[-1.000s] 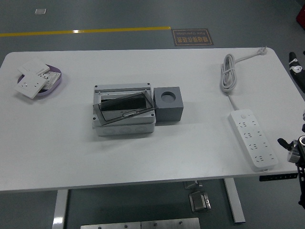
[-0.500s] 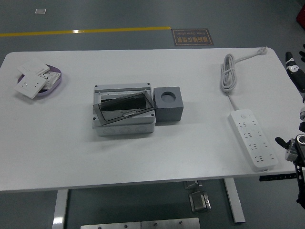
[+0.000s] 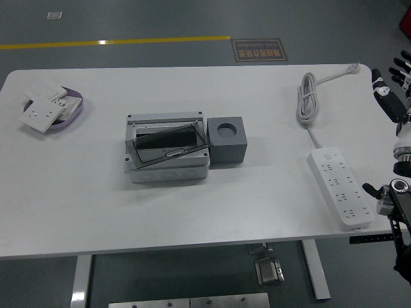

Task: Pick up the cylinder from the cube,place it in the box,flap close box

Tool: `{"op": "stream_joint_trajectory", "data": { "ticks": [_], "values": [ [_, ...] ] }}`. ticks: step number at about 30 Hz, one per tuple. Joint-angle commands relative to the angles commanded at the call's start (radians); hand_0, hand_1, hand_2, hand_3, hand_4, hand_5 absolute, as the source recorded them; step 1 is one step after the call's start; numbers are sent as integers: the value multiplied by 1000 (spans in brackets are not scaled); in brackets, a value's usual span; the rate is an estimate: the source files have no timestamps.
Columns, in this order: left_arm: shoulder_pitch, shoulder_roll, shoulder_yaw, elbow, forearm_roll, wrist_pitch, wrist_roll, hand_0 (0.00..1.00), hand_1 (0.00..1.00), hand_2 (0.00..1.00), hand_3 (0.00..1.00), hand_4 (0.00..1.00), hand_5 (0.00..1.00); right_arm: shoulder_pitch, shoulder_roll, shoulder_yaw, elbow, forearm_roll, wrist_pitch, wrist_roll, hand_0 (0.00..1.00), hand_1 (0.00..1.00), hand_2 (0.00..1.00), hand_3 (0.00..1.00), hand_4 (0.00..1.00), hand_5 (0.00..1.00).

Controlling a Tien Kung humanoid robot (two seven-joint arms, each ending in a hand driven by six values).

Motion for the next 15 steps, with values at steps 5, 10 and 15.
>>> {"op": "stream_joint_trajectory", "data": {
  "ticks": [5,10,15],
  "values": [
    [-4,2,-1,0,2,0,1,576,593,552,578,599,247,2,-7,-12,-2,5,11,-5,781,726,758,772,783,260],
    [-2,1,-2,0,4,1,6,576,593,552,578,600,245,0,-15,-15,-6,8,22,-13,780,725,757,771,784,262],
    [-1,-2,-6,0,7,1,6,577,592,551,578,601,242,1,-18,-4,-28,23,21,-11,777,718,749,769,784,265]
  ]
}}
